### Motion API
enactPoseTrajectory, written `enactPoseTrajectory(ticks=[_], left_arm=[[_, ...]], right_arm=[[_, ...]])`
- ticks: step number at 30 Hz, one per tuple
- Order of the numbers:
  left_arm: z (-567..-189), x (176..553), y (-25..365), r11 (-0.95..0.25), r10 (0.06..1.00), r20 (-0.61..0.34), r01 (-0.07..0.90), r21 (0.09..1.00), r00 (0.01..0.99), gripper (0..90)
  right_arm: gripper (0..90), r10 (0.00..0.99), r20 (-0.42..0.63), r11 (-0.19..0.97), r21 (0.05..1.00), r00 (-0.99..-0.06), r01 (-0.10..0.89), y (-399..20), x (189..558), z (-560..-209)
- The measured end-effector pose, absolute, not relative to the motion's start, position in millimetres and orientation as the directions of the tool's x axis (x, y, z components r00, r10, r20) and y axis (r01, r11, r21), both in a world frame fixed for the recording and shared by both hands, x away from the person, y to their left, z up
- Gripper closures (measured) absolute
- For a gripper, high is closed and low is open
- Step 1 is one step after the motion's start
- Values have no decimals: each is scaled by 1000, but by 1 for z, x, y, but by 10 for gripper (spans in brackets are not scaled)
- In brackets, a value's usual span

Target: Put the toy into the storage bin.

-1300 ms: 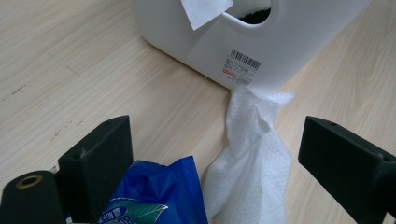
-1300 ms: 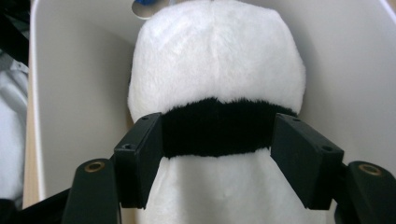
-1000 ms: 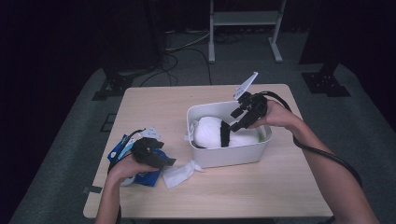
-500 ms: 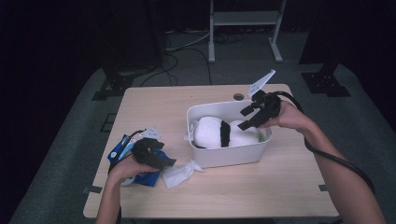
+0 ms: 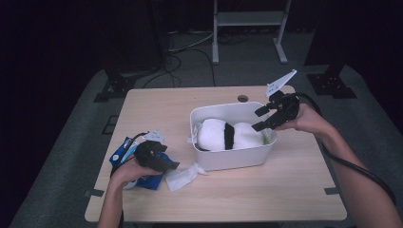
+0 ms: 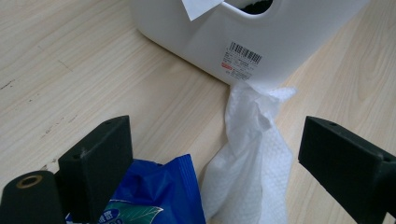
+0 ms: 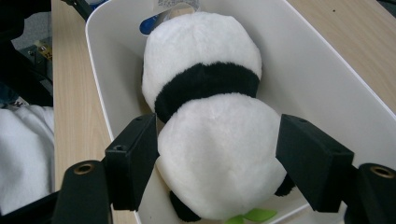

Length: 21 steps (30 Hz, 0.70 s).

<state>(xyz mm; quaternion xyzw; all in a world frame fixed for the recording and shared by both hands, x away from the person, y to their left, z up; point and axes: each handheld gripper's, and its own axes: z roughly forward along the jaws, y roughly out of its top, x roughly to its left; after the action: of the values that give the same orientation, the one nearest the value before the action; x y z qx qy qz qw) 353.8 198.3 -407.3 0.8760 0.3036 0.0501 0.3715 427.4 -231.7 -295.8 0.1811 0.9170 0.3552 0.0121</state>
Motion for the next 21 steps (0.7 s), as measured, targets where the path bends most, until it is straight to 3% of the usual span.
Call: enactPoseTrajectory(ticks=[21], left_arm=[[-409,354,198,-543,571,-131,493,680,810,88]], right_arm=[[277,428,125,587,715,-895,380,-284,403,-299]])
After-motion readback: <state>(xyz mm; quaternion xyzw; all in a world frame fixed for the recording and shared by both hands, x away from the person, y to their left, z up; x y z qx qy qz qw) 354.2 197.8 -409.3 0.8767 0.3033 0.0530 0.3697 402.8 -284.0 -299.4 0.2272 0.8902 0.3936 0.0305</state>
